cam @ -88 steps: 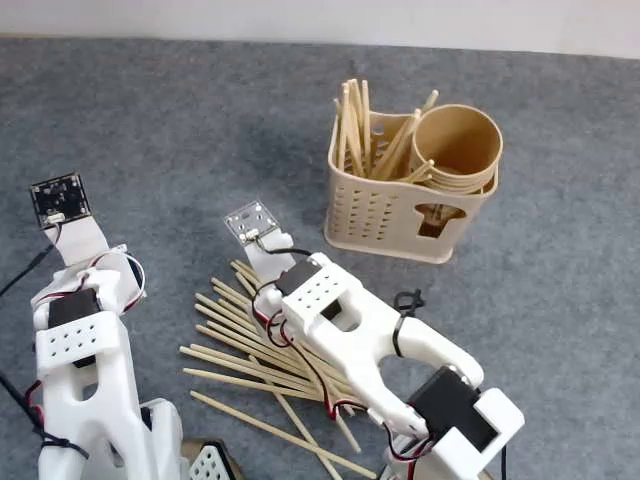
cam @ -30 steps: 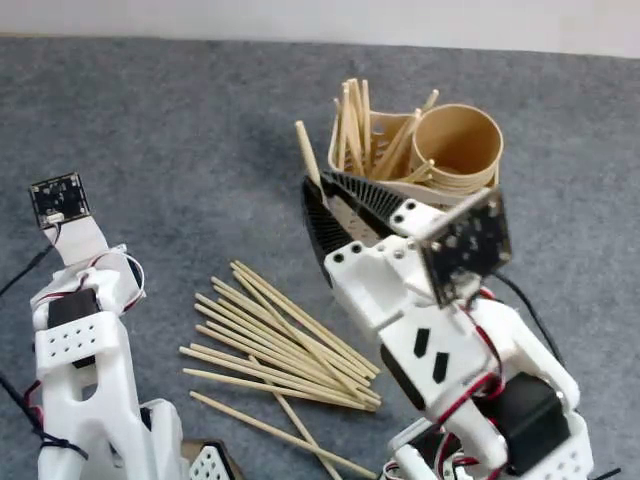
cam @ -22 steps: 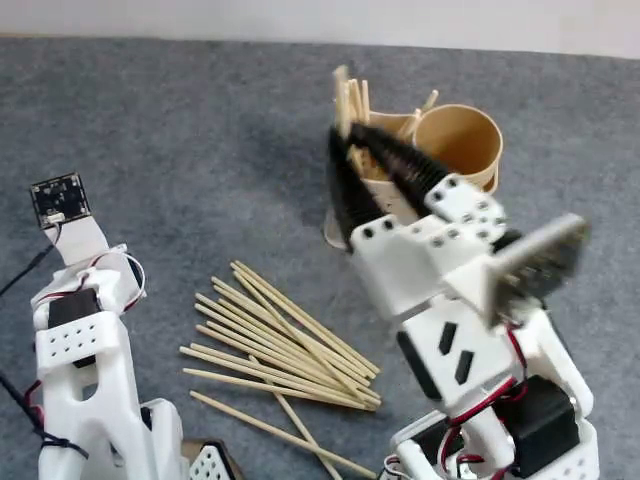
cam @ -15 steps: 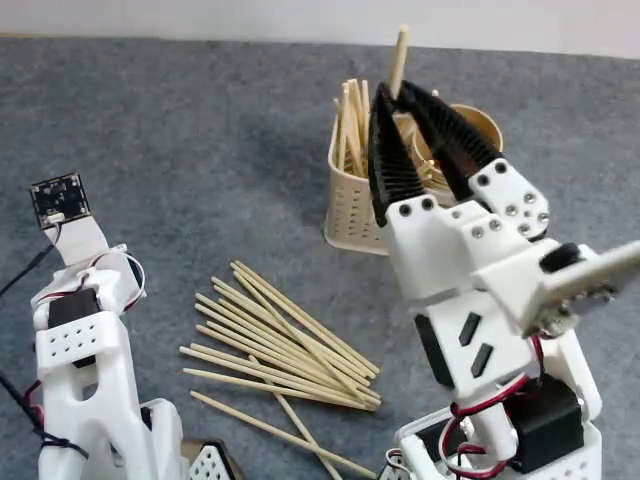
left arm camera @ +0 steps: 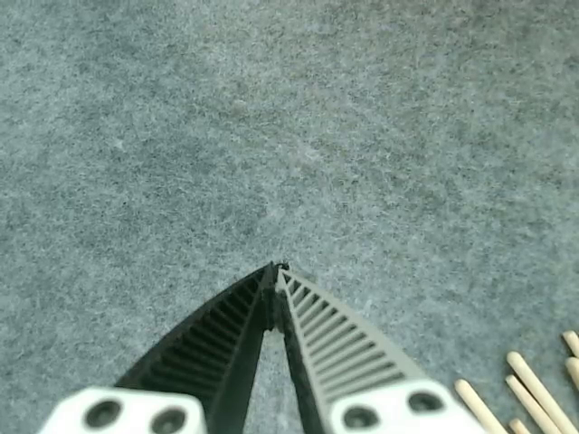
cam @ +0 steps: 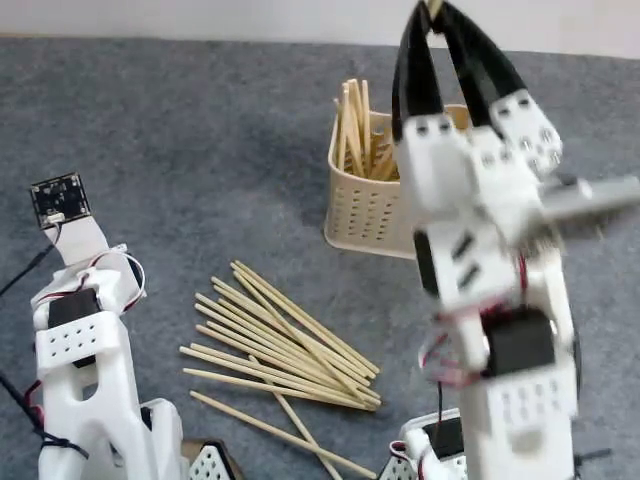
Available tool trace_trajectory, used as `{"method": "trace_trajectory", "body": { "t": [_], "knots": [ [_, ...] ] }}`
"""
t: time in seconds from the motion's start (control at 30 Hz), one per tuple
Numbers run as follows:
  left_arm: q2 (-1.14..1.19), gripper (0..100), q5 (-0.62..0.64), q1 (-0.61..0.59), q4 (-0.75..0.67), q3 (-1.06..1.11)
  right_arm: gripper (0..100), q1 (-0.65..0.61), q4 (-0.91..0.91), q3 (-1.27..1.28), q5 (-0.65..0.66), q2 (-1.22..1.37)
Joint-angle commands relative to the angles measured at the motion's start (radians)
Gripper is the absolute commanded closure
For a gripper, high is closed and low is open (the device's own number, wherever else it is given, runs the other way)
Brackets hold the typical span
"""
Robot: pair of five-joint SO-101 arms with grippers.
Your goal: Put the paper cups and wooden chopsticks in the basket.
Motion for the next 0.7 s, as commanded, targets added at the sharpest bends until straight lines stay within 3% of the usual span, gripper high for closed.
{"method": "trace_trajectory", "body": {
  "t": [0.0, 0.23, 0.43, 0.67],
  "knots": [
    [-0.019, 99, -0.005, -0.01, -0.015, -0.004, 99.1, 0.041, -0.05, -0.044, 0.009, 0.088],
    [-0.019, 99, -0.005, -0.01, -0.015, -0.004, 99.1, 0.051, -0.059, 0.01, 0.005, 0.196],
    [-0.019, 99, -0.005, -0.01, -0.015, -0.004, 98.7, 0.051, -0.237, 0.194, 0.011, 0.216],
    [-0.019, 99, -0.005, -0.01, -0.015, -0.004, 87.1, 0.048, -0.291, 0.306, 0.005, 0.206]
  ]
}}
